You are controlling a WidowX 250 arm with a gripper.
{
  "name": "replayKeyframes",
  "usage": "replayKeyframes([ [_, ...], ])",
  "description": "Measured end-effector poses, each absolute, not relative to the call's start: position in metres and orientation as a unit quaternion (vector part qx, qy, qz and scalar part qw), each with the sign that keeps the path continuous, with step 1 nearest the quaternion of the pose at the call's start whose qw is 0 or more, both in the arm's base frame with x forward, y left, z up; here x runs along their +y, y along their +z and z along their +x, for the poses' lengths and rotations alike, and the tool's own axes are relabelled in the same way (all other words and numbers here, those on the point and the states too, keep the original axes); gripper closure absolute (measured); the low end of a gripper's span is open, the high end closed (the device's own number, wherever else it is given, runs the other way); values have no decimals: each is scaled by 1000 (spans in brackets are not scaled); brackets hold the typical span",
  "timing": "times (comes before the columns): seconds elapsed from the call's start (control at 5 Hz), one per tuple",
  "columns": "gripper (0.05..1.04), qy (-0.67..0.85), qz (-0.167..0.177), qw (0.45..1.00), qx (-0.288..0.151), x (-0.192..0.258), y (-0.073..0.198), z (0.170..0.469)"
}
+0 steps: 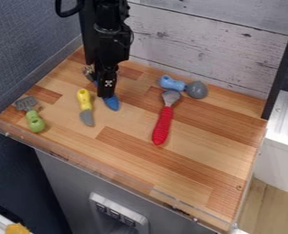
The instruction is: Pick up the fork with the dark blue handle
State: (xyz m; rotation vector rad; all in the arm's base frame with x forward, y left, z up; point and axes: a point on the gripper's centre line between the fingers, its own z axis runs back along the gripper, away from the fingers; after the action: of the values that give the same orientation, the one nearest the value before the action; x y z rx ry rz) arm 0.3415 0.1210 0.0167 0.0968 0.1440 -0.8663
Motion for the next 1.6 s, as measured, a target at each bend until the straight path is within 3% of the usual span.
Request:
replayKeyframes([
  [0.4,84,-444,100,891,3,120,21,344],
  [0.6,85,-451,99,886,-37,120,21,344],
  [1.0,85,-429,62,895,-106,122,21,338],
  [1.2,85,-410,24,903,-123,120,19,334],
  [1.6,87,-401,-68,907,-106,112,16,332],
])
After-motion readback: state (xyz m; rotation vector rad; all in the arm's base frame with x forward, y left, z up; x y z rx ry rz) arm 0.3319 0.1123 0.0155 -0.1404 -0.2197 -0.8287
